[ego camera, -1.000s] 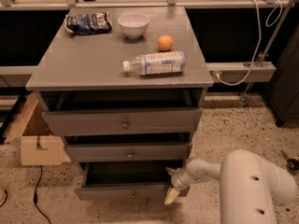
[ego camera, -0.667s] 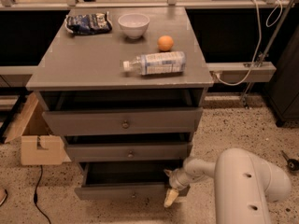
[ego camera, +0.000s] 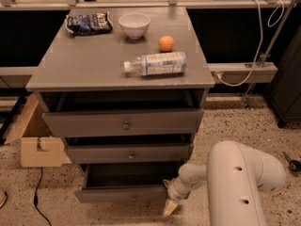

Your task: Open bottom drawer

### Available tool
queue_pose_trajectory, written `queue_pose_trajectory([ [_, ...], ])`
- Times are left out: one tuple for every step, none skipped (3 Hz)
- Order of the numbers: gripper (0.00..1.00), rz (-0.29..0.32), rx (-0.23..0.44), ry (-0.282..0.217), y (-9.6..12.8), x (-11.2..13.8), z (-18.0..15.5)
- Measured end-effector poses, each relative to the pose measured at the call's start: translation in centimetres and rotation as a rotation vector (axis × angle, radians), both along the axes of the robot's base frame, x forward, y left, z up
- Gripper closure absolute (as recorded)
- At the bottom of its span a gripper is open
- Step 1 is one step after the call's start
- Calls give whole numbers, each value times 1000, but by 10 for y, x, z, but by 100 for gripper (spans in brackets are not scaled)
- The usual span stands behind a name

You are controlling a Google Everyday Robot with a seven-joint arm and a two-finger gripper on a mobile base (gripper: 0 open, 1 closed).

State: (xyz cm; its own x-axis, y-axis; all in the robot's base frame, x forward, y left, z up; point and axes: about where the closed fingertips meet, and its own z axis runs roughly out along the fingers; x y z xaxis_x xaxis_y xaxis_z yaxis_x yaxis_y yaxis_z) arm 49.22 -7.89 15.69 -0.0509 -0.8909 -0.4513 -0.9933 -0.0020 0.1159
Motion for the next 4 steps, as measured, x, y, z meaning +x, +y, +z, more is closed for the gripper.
queue_pose_trajectory([
  [42, -8, -30, 47, -2, -34, 0],
  [65, -8, -29, 47, -2, -34, 5],
  [89, -58, -4, 71, -14, -65, 2],
  [85, -58, -4, 71, -13, -64, 2],
])
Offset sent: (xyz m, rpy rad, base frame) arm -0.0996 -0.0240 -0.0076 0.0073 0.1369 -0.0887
